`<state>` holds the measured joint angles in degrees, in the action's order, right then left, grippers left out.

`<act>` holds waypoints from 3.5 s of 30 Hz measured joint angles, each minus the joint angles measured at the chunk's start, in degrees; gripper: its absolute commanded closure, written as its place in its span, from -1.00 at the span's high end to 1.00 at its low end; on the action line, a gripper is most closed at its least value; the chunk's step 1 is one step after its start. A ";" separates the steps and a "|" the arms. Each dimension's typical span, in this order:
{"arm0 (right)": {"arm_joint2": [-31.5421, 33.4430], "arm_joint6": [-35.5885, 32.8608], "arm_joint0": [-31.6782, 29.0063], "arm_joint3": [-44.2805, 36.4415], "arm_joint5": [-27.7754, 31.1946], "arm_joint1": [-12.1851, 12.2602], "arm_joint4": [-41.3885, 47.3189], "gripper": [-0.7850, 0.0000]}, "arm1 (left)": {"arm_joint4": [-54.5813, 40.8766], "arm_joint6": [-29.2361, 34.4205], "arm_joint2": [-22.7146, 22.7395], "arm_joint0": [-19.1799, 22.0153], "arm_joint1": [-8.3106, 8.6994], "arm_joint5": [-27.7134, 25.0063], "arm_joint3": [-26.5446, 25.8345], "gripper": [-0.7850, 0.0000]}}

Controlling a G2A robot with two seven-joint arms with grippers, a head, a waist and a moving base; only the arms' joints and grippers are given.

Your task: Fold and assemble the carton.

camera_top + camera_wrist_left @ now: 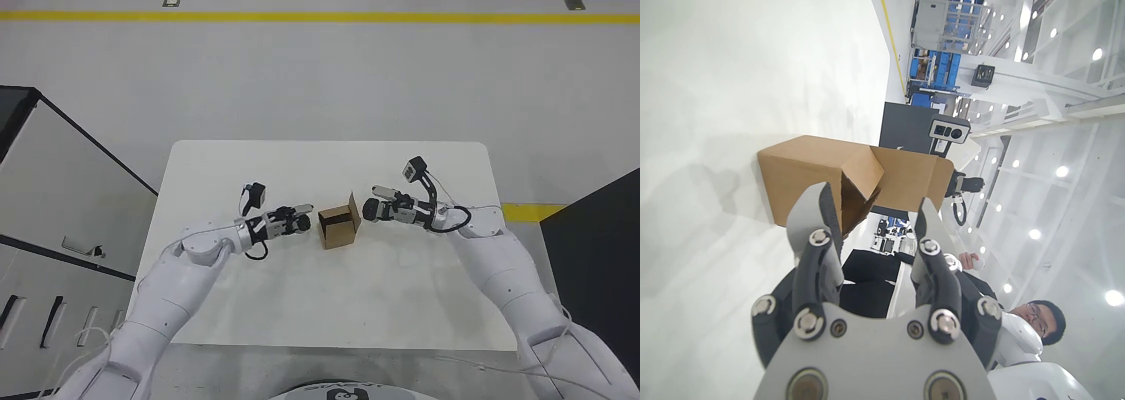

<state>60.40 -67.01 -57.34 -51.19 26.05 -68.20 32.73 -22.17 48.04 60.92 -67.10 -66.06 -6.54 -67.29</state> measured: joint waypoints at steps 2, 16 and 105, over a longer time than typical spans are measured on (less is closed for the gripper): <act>0.00 0.00 0.00 0.00 0.00 0.00 0.00 1.00 | -0.61 -0.10 -0.25 0.50 -0.18 1.28 1.63 -1.00; 0.00 0.00 0.00 0.00 0.00 0.00 0.00 1.00 | -0.05 -0.64 -2.11 2.40 -0.94 2.46 4.89 -1.00; 3.59 -2.35 3.93 -17.88 -11.33 5.22 -32.85 -0.07 | -2.10 -4.52 -5.91 1.93 -2.97 2.56 7.55 -1.00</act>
<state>63.99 -69.36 -53.41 -69.06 14.72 -62.98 -0.12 -24.27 43.52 55.01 -65.16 -69.03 -3.98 -59.74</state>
